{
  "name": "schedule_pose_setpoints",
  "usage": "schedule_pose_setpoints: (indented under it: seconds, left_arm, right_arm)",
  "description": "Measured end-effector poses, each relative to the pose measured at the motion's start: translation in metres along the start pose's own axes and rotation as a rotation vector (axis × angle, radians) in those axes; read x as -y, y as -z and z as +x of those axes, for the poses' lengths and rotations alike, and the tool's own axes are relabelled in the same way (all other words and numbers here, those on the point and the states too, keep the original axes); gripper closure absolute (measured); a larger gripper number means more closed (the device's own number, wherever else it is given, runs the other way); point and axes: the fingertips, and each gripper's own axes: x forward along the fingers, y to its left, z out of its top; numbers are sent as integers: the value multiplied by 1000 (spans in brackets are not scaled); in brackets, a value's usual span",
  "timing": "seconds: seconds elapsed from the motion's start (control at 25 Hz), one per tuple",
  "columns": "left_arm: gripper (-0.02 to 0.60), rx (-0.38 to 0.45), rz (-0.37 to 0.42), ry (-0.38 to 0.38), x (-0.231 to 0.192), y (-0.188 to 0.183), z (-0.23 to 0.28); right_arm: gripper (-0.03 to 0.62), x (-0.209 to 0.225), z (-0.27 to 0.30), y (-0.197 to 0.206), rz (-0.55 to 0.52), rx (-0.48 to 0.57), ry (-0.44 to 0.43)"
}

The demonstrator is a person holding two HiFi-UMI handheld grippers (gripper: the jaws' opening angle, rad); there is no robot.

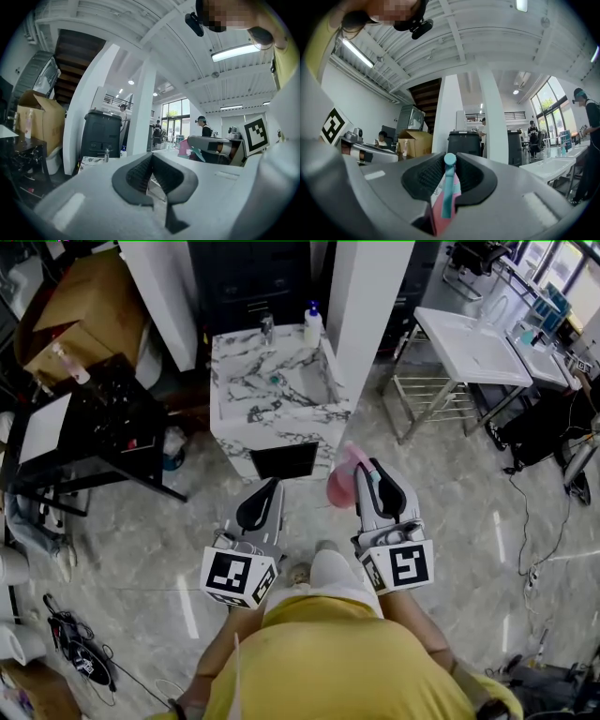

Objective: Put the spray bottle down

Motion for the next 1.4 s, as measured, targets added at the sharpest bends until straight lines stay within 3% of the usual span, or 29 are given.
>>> schedule_pose_setpoints:
  seconds: [0.44,1.12,1.4]
  left_arm:
    - [583,8,15,-1,-41,0,62]
    - [583,13,-4,-75,-158,-30,272]
    - [583,8,2,-114,-194,-30,334]
  right_arm:
    - [526,38,74,18,-13,44,-11]
    - [526,131,312,41,-11,47,-129]
    - [526,164,382,66,-22,38,-183]
